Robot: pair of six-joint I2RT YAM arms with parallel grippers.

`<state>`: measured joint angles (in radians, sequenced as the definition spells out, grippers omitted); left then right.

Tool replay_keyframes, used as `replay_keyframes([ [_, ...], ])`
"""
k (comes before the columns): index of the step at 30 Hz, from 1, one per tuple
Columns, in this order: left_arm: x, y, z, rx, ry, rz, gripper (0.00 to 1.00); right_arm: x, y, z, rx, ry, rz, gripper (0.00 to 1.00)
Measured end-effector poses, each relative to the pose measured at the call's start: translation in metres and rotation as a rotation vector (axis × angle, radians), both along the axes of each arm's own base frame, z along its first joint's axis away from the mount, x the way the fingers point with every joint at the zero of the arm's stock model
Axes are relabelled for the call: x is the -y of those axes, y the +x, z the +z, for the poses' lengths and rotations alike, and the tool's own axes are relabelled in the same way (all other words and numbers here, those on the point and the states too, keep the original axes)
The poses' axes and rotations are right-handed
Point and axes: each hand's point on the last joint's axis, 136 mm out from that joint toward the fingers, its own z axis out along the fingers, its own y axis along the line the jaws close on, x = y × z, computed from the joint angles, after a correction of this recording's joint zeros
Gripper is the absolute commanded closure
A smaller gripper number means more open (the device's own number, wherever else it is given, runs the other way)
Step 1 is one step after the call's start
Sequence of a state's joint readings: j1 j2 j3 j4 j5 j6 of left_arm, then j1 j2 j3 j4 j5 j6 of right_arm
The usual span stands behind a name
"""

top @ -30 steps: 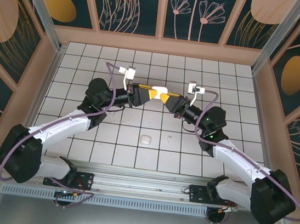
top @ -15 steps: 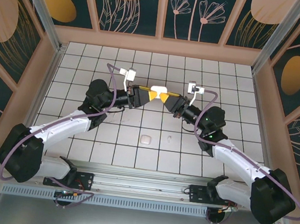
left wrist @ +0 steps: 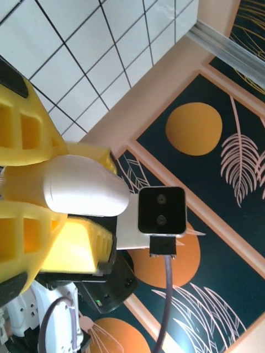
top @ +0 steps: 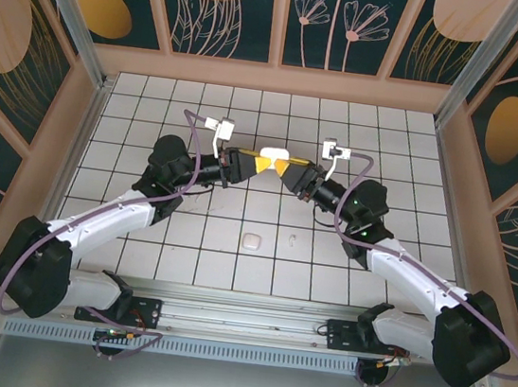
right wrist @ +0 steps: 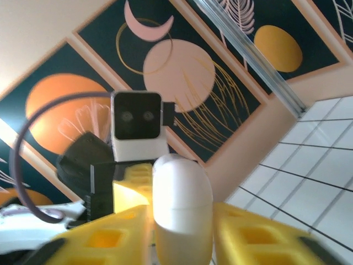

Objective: Insert the wireless bluetooth earbuds into the charging case

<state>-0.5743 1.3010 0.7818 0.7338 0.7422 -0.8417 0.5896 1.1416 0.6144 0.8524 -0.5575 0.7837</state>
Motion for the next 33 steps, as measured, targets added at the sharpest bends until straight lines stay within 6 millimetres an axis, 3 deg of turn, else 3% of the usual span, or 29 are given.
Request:
replay_keyframes([
  [4,-0.003,0.002,-0.015,0.014,0.091,0.044,1.00,-0.002,0.007,0.001,-0.001,-0.083,-0.036,0.41],
  [7,-0.009,0.002,-0.023,0.063,0.164,0.082,1.00,0.001,0.007,0.016,0.040,-0.141,-0.062,0.39],
  [11,-0.018,-0.004,-0.020,0.176,0.226,0.113,1.00,0.004,-0.002,0.042,0.129,-0.209,-0.061,0.38],
  [14,-0.024,-0.011,-0.016,0.283,0.262,0.122,1.00,0.005,-0.009,0.050,0.181,-0.260,-0.044,0.37],
  [23,-0.027,-0.028,-0.019,0.435,0.314,0.068,1.00,0.003,-0.023,0.017,0.197,-0.382,0.025,0.33],
  [33,-0.024,-0.038,-0.018,0.447,0.280,0.015,1.00,-0.015,-0.042,0.003,0.230,-0.415,0.118,0.33],
])
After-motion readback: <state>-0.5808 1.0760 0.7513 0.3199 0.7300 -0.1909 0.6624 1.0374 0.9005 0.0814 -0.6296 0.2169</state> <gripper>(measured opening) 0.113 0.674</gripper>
